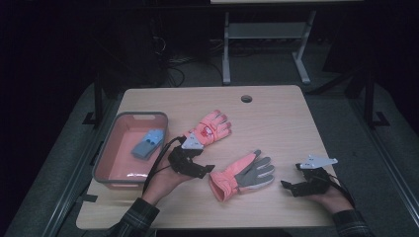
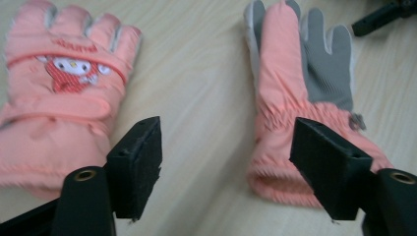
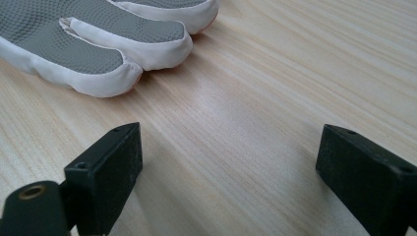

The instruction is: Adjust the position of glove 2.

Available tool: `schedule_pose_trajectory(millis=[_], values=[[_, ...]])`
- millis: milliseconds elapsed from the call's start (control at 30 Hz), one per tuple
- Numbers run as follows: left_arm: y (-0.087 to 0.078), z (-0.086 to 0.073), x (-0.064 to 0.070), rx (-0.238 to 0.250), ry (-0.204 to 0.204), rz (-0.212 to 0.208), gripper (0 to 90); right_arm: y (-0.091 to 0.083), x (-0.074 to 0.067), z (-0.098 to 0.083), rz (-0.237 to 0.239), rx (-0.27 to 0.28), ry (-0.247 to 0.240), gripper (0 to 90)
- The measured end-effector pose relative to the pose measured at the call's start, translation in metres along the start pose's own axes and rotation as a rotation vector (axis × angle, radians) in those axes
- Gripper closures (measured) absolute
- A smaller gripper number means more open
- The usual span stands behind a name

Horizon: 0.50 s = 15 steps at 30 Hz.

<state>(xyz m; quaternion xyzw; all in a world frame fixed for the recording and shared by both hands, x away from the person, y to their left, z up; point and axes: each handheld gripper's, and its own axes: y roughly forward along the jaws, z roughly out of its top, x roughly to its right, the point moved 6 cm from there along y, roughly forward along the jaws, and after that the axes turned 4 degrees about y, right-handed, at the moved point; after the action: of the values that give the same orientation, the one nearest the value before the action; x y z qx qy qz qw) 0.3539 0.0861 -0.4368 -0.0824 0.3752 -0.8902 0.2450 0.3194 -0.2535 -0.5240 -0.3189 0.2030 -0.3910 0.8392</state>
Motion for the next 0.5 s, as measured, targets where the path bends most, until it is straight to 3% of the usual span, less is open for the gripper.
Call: schedule_pose_trajectory(millis=[300,500], values=[[0.009,0.026,-0.034,-0.039,0.026,0.025,38.0,0.0,0.0,0.0,0.0,0.001,-0.002,9.7],[0.02,0.032,-0.058,-0.08,0.022,0.05,41.0,0.0,0.0,0.0,0.002,0.0,-0.001,9.5]])
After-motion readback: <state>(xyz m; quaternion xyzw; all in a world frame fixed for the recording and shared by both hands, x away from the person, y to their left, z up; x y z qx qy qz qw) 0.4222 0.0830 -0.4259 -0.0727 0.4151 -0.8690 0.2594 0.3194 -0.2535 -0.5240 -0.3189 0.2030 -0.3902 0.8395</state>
